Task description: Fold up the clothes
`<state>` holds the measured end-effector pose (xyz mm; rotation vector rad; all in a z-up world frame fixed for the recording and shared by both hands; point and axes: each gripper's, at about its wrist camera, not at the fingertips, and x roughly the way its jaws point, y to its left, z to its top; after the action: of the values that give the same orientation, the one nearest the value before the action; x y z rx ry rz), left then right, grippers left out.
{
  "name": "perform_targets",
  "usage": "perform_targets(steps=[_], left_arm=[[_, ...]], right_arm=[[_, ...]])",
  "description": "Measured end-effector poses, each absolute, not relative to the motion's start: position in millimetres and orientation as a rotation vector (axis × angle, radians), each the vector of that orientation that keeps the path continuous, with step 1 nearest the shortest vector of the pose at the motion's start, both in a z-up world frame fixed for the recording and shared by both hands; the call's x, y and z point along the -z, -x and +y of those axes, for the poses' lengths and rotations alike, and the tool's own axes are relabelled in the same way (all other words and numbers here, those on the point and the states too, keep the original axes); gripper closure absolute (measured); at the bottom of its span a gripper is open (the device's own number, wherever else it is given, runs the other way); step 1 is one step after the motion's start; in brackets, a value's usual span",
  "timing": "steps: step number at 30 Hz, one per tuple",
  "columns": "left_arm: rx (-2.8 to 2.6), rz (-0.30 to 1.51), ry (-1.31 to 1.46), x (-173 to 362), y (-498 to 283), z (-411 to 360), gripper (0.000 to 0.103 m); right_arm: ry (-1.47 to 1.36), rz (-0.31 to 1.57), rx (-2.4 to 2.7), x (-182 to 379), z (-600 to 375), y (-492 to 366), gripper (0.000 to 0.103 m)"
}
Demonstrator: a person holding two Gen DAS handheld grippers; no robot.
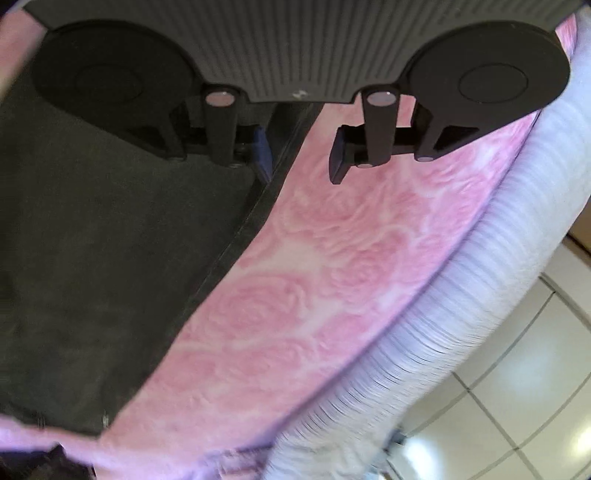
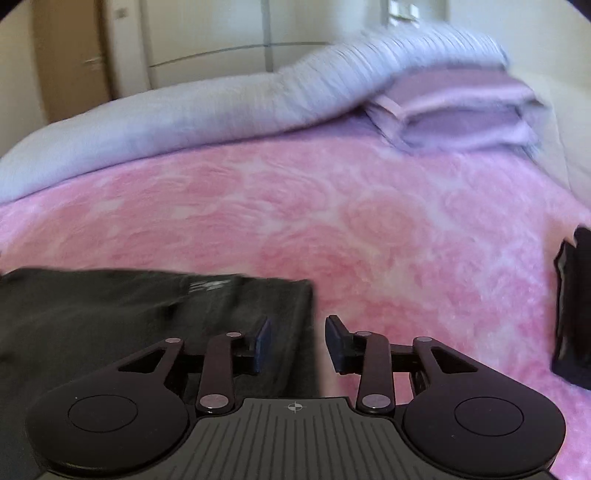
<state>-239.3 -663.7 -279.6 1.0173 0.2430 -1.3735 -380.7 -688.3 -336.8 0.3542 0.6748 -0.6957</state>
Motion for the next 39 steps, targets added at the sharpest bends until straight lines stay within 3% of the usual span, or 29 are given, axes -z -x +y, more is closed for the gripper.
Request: perform_targets(steps=[5, 14, 21, 29, 30, 33, 36, 39], left_arm=[[1.434, 0.255, -0.912, 252.0, 275.4, -583.5, 0.067], [1.339, 0.411, -0.849, 280.5, 309.4, -437.4, 0.065], [1.041, 0.343, -0.915, 279.6, 241.8, -357.3, 0.061], [0.956, 0.129, -1.347, 320.3, 150.2, -384.6, 0.058], [0.972, 0.108, -1.394, 327.8, 144.3, -386.3, 0.060], [1.008, 0.009, -1.524, 345.8, 130.9, -383.2, 0.095], [0.811, -0.200, -1.552, 346.7, 110.1, -383.6, 0.100], [0.851, -0.140, -1.587, 346.8, 102.6, -378.8, 0.098]], right_arm=[[-0.432, 0.624, 0.515, 317.3, -607.5, 382.6, 0.065], [-0.361, 0.691, 0.291, 343.4, -503.2, 319.1, 0.064], [-0.250, 0.750, 0.243, 350.0, -466.0, 254.0, 0.064], [-0.095, 0.826, 0.197, 373.0, -429.0, 201.7, 0.064], [-0.085, 0.836, 0.198, 376.6, -427.2, 198.9, 0.064], [-0.054, 0.865, 0.204, 387.3, -425.0, 189.9, 0.064], [-0.039, 0.874, 0.227, 390.5, -430.7, 184.7, 0.064], [-0.035, 0.891, 0.221, 392.6, -432.2, 180.3, 0.064]])
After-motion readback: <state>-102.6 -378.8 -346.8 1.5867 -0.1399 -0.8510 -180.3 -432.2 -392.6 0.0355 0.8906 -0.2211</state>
